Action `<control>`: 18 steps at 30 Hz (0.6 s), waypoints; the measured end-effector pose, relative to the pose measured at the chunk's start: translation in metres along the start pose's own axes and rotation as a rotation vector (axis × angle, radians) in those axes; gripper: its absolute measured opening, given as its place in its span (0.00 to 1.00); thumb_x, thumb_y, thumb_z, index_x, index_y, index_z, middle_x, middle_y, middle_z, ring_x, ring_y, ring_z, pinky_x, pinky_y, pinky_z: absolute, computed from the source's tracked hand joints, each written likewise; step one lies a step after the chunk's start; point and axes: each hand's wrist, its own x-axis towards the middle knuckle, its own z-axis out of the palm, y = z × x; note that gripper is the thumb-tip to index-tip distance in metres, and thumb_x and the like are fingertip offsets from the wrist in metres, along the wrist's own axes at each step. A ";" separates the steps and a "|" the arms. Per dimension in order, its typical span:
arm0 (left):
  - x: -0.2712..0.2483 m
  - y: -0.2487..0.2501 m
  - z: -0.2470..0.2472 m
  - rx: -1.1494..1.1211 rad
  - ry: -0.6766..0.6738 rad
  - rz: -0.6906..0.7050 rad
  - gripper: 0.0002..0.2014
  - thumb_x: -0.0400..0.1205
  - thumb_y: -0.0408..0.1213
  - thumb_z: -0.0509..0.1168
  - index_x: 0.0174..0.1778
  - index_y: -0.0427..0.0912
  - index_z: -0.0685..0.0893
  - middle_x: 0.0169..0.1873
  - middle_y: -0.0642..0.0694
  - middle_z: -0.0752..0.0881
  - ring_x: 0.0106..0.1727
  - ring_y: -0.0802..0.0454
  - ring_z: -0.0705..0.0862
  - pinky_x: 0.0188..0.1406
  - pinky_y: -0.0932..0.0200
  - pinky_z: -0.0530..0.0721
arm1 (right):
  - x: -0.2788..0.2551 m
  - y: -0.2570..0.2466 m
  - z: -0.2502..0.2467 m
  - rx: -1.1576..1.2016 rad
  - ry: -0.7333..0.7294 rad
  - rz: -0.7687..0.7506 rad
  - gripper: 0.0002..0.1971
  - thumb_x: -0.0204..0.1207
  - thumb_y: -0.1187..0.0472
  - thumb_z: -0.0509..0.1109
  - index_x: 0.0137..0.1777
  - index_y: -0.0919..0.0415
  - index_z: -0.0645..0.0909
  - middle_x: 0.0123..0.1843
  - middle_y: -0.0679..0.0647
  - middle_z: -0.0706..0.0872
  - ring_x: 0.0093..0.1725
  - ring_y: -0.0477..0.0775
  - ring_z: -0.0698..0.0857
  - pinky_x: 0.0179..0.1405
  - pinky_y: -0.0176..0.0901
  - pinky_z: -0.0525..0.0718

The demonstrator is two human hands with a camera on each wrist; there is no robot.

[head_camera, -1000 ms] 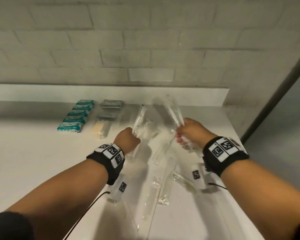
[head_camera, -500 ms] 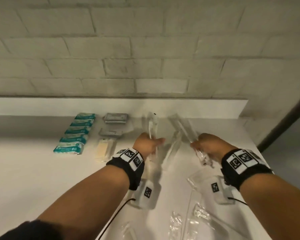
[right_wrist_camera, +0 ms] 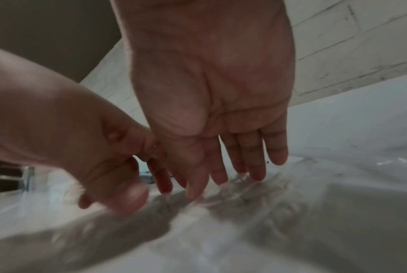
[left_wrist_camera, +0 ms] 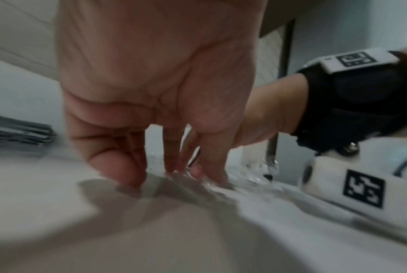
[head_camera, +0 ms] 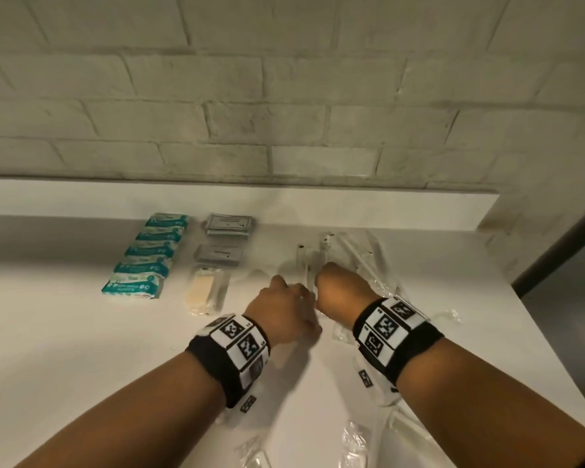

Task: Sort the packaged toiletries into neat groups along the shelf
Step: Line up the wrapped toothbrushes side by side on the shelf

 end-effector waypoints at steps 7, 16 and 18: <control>0.002 0.002 -0.009 -0.087 0.149 -0.318 0.28 0.75 0.44 0.70 0.66 0.35 0.70 0.58 0.39 0.81 0.60 0.41 0.83 0.48 0.54 0.80 | 0.003 0.015 0.009 0.112 0.096 0.146 0.21 0.75 0.62 0.69 0.68 0.62 0.74 0.61 0.61 0.80 0.59 0.62 0.83 0.55 0.49 0.82; -0.002 0.003 -0.009 -0.176 0.176 -0.200 0.24 0.76 0.44 0.71 0.63 0.39 0.73 0.58 0.39 0.81 0.57 0.42 0.83 0.51 0.56 0.80 | -0.001 0.020 0.008 0.191 0.037 0.166 0.29 0.72 0.51 0.74 0.70 0.61 0.73 0.63 0.61 0.80 0.61 0.61 0.82 0.58 0.48 0.82; -0.007 0.005 -0.005 -0.123 0.146 -0.112 0.32 0.74 0.56 0.71 0.70 0.43 0.72 0.62 0.41 0.77 0.60 0.41 0.82 0.58 0.54 0.80 | -0.006 0.022 0.007 0.169 0.050 0.124 0.27 0.74 0.47 0.72 0.70 0.60 0.74 0.67 0.61 0.75 0.63 0.61 0.80 0.62 0.51 0.80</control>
